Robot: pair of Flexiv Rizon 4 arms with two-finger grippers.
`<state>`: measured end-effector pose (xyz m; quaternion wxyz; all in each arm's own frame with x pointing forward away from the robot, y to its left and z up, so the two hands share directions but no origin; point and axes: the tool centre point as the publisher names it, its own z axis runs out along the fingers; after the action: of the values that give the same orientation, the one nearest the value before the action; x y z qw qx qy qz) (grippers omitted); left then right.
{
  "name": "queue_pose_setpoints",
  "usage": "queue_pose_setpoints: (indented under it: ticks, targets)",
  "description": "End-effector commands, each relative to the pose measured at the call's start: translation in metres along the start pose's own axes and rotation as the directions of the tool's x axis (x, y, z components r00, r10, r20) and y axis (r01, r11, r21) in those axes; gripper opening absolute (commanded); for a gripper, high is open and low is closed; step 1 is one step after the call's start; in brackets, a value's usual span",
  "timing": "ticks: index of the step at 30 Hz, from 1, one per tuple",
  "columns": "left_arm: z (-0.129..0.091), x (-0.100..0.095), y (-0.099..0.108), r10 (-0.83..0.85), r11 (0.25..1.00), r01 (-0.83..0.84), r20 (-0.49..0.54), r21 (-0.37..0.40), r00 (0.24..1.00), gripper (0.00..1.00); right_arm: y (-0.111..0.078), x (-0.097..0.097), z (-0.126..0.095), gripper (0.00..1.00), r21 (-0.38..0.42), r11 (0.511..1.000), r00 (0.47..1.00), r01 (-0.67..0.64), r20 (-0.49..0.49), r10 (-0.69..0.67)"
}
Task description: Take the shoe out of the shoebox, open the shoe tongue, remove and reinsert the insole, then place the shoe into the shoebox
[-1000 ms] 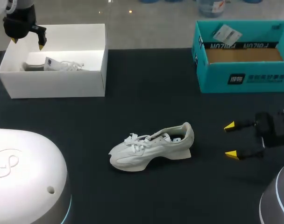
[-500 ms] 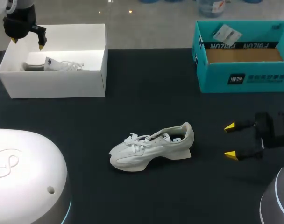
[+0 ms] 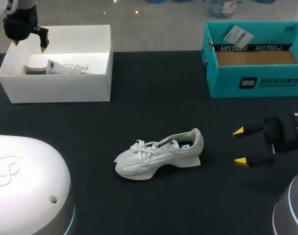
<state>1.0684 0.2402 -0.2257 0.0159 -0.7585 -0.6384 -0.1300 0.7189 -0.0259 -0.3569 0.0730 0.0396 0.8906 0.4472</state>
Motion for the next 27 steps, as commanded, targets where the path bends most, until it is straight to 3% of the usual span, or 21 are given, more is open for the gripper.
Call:
queue_pose_setpoints:
  ticks: [1,16,27]
  targets:
    - [-0.001,0.0,-0.001,0.001,1.0,-0.001,-0.001,-0.002,1.0,1.0,-0.005,-0.011,0.01,1.0,-0.001,1.0,1.0,0.005,-0.015,-0.005]
    - [-0.001,0.0,-0.001,0.001,1.0,-0.001,-0.001,-0.002,1.0,1.0,0.002,-0.022,0.05,1.0,-0.034,0.999,0.998,0.027,-0.064,-0.029]
    - [-0.001,0.0,-0.001,0.001,1.0,-0.001,-0.001,-0.002,1.0,1.0,0.01,-0.033,0.068,1.0,-0.043,0.998,0.994,0.042,-0.097,-0.046]
